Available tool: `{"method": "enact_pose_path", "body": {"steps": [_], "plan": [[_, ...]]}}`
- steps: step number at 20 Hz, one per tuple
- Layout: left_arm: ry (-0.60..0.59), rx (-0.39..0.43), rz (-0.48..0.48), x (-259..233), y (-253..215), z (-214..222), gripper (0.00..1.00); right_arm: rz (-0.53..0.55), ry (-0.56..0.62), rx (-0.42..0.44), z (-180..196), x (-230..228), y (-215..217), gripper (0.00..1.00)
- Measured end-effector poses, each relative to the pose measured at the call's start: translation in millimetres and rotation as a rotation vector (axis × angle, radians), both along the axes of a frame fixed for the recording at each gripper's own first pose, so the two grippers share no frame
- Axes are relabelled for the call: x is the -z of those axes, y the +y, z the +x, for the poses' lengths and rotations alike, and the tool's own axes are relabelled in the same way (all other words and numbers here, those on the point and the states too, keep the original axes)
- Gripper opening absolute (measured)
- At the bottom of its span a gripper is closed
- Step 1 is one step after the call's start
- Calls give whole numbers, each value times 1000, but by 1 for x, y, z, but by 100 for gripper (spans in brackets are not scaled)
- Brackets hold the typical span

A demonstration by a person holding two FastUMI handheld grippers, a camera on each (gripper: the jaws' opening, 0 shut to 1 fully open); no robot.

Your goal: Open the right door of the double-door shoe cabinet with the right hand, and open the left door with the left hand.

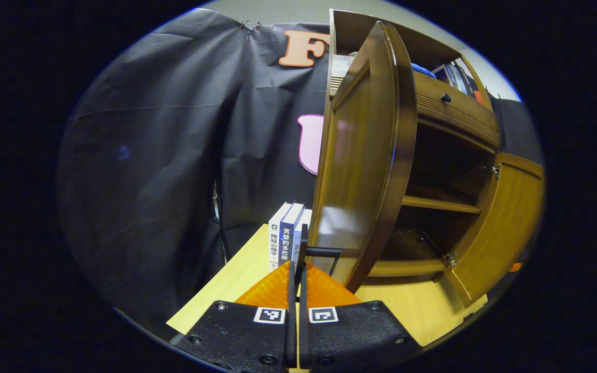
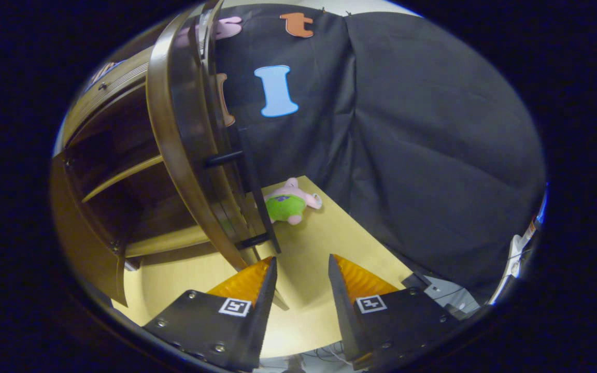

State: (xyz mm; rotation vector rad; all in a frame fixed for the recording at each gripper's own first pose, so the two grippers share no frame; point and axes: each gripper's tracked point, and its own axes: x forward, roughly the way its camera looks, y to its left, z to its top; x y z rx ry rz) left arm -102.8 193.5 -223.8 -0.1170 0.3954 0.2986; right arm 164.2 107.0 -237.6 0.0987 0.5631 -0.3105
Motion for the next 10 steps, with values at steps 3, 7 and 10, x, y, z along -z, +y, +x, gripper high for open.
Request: {"method": "enact_pose_path", "body": {"steps": [3, 7, 10], "plan": [[9, 26, -8, 0, 4, -3, 0, -2, -2, 5, -1, 0, 0, 59], [17, 41, -14, 0, 7, -3, 2, -1, -1, 13, -3, 0, 0, 59], [24, 53, -22, -1, 9, -3, 2, 1, 1, 22, -4, 1, 0, 59]]}}
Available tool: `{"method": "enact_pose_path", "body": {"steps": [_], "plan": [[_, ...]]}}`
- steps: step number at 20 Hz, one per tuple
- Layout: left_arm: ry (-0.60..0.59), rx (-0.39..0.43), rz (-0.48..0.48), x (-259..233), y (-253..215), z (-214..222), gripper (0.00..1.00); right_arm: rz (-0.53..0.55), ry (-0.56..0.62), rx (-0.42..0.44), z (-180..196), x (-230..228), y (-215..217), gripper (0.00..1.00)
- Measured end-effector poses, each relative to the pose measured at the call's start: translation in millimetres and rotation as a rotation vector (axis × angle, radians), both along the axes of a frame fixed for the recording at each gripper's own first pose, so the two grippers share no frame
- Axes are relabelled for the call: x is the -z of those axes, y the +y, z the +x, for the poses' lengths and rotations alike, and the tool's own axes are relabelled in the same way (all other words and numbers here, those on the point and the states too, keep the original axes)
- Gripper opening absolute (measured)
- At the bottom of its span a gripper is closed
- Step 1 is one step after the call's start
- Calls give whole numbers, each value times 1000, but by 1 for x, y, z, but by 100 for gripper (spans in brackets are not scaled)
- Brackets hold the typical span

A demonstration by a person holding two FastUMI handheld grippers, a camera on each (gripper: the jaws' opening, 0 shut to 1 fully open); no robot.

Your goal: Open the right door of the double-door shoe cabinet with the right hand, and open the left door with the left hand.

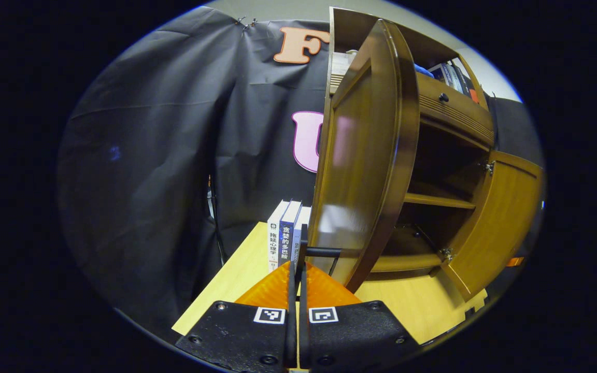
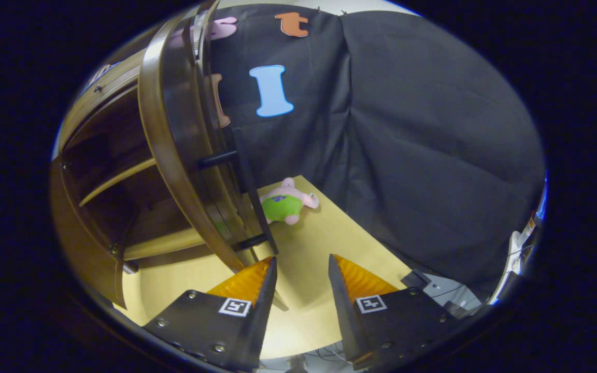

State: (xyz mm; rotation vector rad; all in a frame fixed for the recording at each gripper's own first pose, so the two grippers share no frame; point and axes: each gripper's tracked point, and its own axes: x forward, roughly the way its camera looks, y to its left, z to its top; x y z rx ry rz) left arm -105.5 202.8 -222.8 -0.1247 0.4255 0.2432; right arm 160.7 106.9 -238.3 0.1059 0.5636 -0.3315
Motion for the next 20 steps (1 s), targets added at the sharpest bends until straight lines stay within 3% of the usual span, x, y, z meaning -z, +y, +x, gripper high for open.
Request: {"method": "enact_pose_path", "body": {"steps": [3, 7, 12, 17, 20], "plan": [[-14, -20, -51, -2, 6, -6, 10, 2, 1, 6, 0, 0, 0, 59], [-34, -128, -83, -5, 31, -24, 10, -10, 11, 5, -2, 0, -1, 59], [-73, -182, -156, -12, 34, -38, 10, -15, 18, 3, -5, 0, -2, 59], [-146, -237, -91, -52, 41, -42, 10, -30, -6, 5, -4, -6, -3, 59], [-219, -223, 12, -103, 43, -37, 10, -102, -76, 8, -1, -20, -10, 60]]}}
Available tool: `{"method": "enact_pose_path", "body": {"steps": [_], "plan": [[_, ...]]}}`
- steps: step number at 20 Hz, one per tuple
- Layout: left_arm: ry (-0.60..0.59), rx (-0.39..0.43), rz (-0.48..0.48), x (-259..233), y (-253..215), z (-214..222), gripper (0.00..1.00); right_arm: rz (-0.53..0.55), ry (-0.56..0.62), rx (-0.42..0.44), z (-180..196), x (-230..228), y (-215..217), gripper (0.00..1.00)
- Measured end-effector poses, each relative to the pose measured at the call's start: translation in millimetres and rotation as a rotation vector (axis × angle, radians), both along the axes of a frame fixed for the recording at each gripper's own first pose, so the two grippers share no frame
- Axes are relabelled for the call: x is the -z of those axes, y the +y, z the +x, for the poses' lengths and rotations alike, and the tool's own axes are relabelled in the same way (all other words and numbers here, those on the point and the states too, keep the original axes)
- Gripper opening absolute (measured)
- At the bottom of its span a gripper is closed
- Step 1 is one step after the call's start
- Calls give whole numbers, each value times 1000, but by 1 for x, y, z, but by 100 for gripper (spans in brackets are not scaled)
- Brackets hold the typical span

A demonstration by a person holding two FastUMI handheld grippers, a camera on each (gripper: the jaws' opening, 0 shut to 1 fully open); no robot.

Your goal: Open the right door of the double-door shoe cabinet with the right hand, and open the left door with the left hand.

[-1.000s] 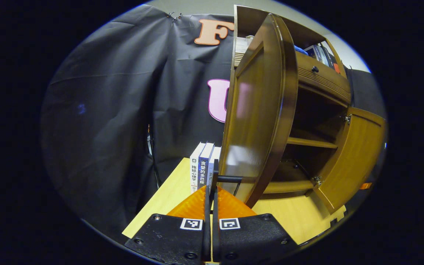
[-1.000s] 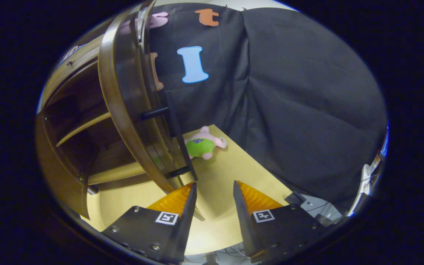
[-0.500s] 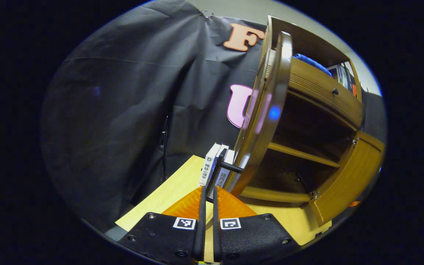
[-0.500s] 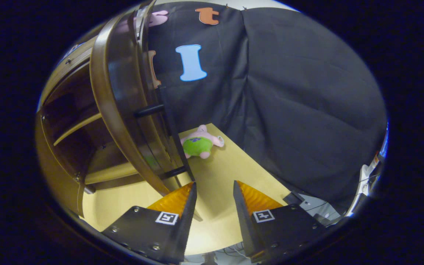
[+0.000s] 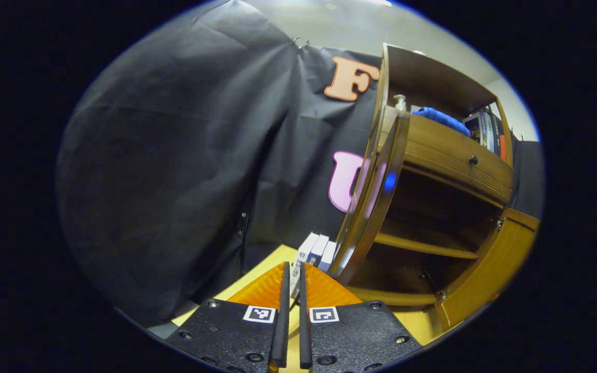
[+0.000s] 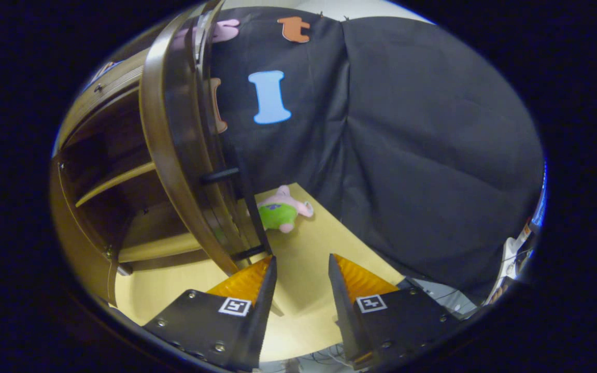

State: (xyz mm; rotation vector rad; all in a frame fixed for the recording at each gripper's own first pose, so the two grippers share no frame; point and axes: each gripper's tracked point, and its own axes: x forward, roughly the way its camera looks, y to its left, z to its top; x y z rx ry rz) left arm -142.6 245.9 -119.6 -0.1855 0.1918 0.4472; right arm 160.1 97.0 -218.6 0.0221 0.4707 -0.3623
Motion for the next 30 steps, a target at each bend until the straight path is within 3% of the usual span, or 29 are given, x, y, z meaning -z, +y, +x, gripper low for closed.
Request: {"method": "enact_pose_path", "body": {"steps": [4, 9, 12, 16, 17, 22, 27, 30], "plan": [[-98, 8, 118, -80, -7, 19, 10, -148, -129, 21, 5, -67, -12, 59], [-162, 48, 199, -146, -21, 40, 10, -241, -337, 41, -9, -180, -7, 59], [-197, 100, 222, -174, -39, 53, 10, -324, -436, -12, -17, -247, 23, 59], [-244, 212, 204, -191, -78, 80, 10, -356, -535, -153, -28, -298, 89, 59], [-247, 244, 190, -189, -88, 88, 10, -347, -552, -187, -28, -307, 108, 53], [-222, 401, 99, -160, -145, 121, 10, -204, -590, -369, -16, -308, 202, 53], [-161, 484, 31, -116, -189, 133, 10, -111, -520, -489, -5, -270, 260, 53], [-137, 491, 78, -102, -197, 135, 10, -102, -481, -530, -2, -249, 283, 55]]}}
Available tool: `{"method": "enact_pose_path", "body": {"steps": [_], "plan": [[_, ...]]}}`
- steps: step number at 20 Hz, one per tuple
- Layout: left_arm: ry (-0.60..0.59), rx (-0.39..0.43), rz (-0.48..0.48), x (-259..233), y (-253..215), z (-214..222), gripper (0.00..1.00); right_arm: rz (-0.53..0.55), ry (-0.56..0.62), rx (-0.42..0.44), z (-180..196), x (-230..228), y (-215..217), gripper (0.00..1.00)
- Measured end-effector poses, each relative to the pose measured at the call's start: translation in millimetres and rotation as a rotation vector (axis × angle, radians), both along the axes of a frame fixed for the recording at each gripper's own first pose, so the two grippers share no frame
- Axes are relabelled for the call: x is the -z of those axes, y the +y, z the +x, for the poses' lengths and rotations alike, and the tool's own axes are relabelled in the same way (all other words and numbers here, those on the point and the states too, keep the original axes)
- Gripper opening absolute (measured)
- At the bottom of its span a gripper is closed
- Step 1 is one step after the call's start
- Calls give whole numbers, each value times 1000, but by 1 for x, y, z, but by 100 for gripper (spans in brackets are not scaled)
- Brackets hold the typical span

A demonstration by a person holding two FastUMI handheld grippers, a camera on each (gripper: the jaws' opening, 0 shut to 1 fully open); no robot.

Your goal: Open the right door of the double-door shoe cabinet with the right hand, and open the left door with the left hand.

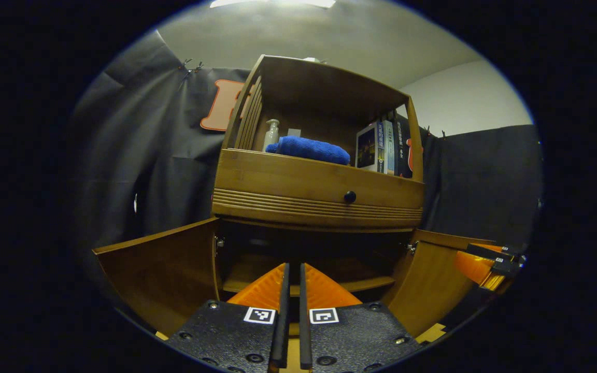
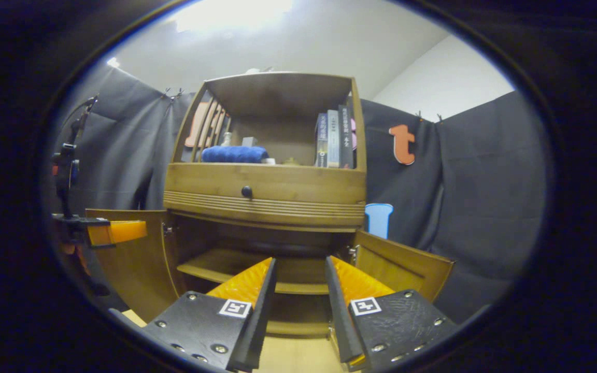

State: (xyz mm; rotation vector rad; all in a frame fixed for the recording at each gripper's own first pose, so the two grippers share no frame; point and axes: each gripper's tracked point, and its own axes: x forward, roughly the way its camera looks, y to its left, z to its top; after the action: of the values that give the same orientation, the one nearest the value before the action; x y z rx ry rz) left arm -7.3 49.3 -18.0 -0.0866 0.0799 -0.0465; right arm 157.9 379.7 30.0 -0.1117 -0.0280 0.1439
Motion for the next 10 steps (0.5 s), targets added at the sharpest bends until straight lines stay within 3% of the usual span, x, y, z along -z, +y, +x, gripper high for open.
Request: {"method": "enact_pose_path", "body": {"steps": [5, 6, 7, 8, 9, 10], "plan": [[3, 6, -13, 16, -15, 0, 10, 28, 77, -47, 8, 32, 31, 55], [12, 16, -15, 21, -18, 0, 27, 34, 88, -59, 10, 35, 38, 56], [17, 22, -12, 27, -20, 1, 43, 43, 95, -68, 11, 38, 43, 69], [17, 14, -3, 30, -18, 2, 80, 52, 96, -75, 10, 39, 45, 81], [16, 11, 3, 31, -16, 1, 90, 57, 94, -72, 11, 38, 47, 94], [10, 6, 5, 31, -14, -2, 99, 57, 92, -70, 12, 39, 47, 98]]}}
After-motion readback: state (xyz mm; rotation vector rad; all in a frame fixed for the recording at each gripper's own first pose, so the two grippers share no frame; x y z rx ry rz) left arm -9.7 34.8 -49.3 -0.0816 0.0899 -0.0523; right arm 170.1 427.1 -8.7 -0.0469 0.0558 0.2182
